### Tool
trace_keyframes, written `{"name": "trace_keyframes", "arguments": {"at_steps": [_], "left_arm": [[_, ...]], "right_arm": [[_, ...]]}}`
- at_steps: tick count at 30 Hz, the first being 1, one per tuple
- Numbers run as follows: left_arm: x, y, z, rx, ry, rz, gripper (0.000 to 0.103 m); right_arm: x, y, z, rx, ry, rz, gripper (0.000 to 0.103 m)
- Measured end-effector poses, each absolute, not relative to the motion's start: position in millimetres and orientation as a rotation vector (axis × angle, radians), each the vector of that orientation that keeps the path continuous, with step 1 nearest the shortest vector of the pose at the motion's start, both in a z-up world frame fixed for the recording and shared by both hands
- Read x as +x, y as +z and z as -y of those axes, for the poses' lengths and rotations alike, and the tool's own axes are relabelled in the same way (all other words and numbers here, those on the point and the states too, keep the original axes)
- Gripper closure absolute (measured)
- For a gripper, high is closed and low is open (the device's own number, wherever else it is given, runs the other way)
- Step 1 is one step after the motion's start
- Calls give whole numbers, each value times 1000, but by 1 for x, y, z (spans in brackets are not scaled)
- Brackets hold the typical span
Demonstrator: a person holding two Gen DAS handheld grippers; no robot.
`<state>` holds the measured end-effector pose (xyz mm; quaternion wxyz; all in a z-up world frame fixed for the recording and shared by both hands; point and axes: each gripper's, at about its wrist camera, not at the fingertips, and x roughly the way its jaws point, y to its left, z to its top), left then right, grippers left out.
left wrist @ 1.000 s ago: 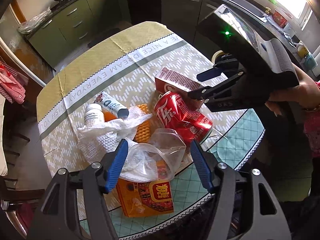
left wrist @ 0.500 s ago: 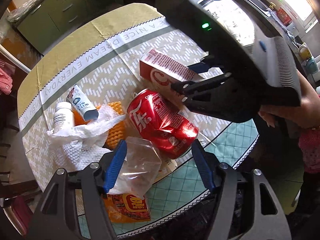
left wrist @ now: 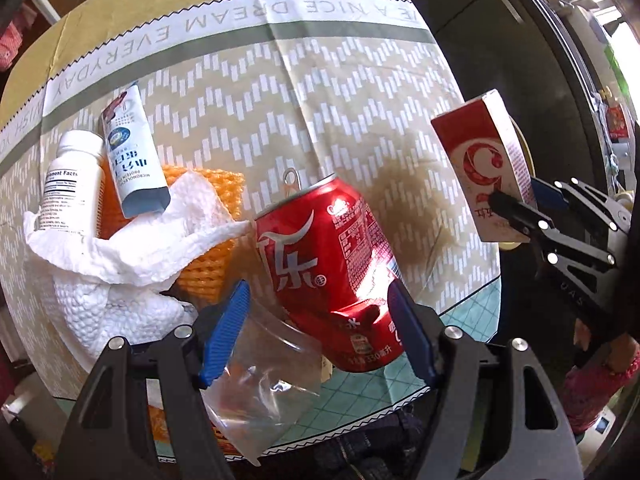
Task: Collect trash
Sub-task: 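Grasp the white milk carton with the right gripper and lift, then drop the milk carton in the bin with right gripper while left drops the red can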
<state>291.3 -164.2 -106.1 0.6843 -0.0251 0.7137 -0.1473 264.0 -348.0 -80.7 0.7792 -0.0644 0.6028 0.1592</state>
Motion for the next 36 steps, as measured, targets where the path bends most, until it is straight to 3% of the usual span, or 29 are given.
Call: {"name": "trace_keyframes", "arguments": {"at_steps": [27, 31, 36], "left_arm": [[273, -157, 226, 23, -427, -1702, 35], [268, -158, 233, 43, -458, -1687, 52], [265, -150, 237, 103, -482, -1644, 56]], "right_arm": [[257, -89, 371, -154, 296, -1322, 69], [252, -84, 387, -138, 270, -1308, 69], [248, -82, 409, -105, 235, -1293, 69]]}}
